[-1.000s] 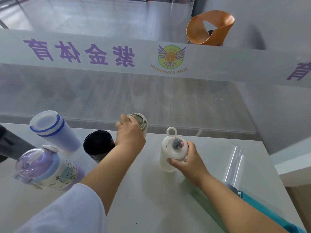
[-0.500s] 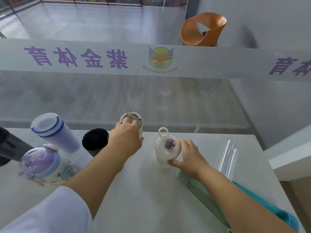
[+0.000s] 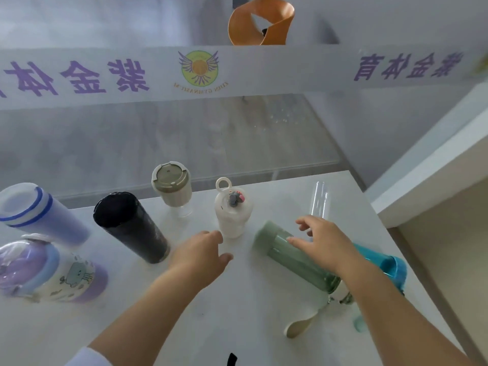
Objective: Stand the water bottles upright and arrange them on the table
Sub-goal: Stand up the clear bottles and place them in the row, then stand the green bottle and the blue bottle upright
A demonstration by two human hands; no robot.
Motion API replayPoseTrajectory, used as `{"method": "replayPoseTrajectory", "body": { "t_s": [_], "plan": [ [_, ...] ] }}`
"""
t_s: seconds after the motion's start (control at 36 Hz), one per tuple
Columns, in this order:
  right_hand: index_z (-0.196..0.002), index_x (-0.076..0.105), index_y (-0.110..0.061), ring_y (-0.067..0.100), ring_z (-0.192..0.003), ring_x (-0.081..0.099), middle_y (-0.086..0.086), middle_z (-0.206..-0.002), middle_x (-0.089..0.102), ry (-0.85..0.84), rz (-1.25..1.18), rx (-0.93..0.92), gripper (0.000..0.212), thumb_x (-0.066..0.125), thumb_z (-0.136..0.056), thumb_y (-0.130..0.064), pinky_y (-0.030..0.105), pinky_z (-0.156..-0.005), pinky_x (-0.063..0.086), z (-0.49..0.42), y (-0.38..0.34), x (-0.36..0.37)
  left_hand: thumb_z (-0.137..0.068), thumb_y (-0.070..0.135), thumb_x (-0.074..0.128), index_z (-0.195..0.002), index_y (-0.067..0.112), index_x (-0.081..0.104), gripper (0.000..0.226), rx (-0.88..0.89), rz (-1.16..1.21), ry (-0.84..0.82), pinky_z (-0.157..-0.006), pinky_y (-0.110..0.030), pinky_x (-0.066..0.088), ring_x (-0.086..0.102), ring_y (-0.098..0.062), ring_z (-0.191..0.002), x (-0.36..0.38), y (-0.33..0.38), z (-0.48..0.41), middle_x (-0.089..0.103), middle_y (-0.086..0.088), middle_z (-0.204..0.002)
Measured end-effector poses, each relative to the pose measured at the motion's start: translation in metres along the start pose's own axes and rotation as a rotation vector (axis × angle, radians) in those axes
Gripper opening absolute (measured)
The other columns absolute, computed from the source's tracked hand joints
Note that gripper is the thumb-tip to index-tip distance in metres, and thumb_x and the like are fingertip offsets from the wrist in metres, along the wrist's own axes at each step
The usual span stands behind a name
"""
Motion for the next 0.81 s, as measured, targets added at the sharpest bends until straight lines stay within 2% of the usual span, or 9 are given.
{"method": "replayPoseTrajectory", "body": {
  "t_s": [0.11, 0.22, 0.31, 0.47, 0.61, 0.69, 0.81],
  "plan": [
    [-0.122, 0.054, -0.022, 0.011, -0.105, 0.056, -0.007, -0.116, 0.060, 0.026, -0.034, 0.100, 0.046, 0.064, -0.083, -0.043, 0.034, -0.093, 0.050, 0.031, 0.033, -0.001, -0.086, 0.050, 0.053, -0.122, 0.027, 0.050, 0.043, 0.098, -0.003, -0.060, -0.091, -0.035, 0.047, 0.053, -0.020, -0.112, 0.029, 0.024, 0.003, 0.057, 0.004, -0.121],
    [-0.121, 0.056, -0.023, 0.011, -0.106, 0.055, -0.008, -0.116, 0.060, 0.083, -0.074, 0.193, 0.041, 0.064, -0.085, -0.040, 0.034, -0.092, 0.049, 0.061, 0.068, -0.007, -0.088, 0.048, 0.052, -0.124, 0.026, 0.050, 0.042, 0.213, -0.013, -0.090, -0.087, -0.031, 0.045, 0.054, -0.019, -0.112, 0.048, 0.054, 0.008, 0.057, 0.004, -0.120],
    [-0.118, 0.057, -0.022, 0.010, -0.101, 0.056, -0.008, -0.110, 0.060, 0.132, -0.093, 0.243, 0.036, 0.063, -0.086, -0.038, 0.027, -0.084, 0.048, 0.079, 0.092, -0.015, -0.087, 0.046, 0.053, -0.124, 0.026, 0.050, 0.042, 0.300, -0.005, -0.077, -0.089, -0.032, 0.046, 0.053, -0.019, -0.113, 0.058, 0.079, 0.011, 0.055, 0.004, -0.123],
    [-0.112, 0.061, -0.022, 0.012, -0.098, 0.059, -0.008, -0.103, 0.063, 0.194, -0.039, 0.294, 0.031, 0.064, -0.085, -0.037, 0.026, -0.082, 0.048, 0.098, 0.137, -0.032, -0.087, 0.040, 0.057, -0.132, 0.023, 0.042, 0.051, 0.501, -0.071, -0.010, -0.097, -0.035, 0.043, 0.036, -0.024, -0.125, 0.075, 0.132, 0.010, 0.042, 0.001, -0.135],
    [-0.113, 0.062, -0.020, 0.013, -0.094, 0.058, -0.007, -0.106, 0.063, 0.204, 0.012, 0.276, 0.030, 0.064, -0.086, -0.034, 0.023, -0.080, 0.044, 0.095, 0.167, -0.049, -0.086, 0.032, 0.059, -0.137, 0.022, 0.035, 0.057, 0.578, -0.128, 0.016, -0.112, -0.038, 0.029, 0.017, -0.027, -0.137, 0.094, 0.172, 0.003, 0.029, -0.004, -0.146],
    [-0.117, 0.059, -0.020, 0.013, -0.099, 0.055, -0.005, -0.111, 0.060, 0.167, 0.073, 0.216, 0.034, 0.063, -0.086, -0.034, 0.023, -0.084, 0.044, 0.084, 0.182, -0.054, -0.084, 0.027, 0.061, -0.141, 0.025, 0.028, 0.065, 0.578, -0.155, 0.014, -0.117, -0.043, 0.022, 0.010, -0.028, -0.141, 0.110, 0.193, -0.002, 0.020, -0.002, -0.151],
    [-0.126, 0.050, -0.023, 0.014, -0.115, 0.045, -0.006, -0.124, 0.051, 0.094, 0.130, 0.165, 0.043, 0.061, -0.087, -0.038, 0.027, -0.094, 0.040, 0.067, 0.203, -0.054, -0.085, 0.023, 0.058, -0.144, 0.030, 0.021, 0.070, 0.556, -0.264, 0.009, -0.117, -0.054, -0.004, 0.005, -0.029, -0.143, 0.135, 0.214, -0.009, 0.016, -0.002, -0.154]
  ]
}}
Point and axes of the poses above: each hand's wrist, its own z-axis away from the middle knuckle, its own x-axis out of the palm, y = z × x, the point moved 10 cm from there along -z, towards the middle knuckle
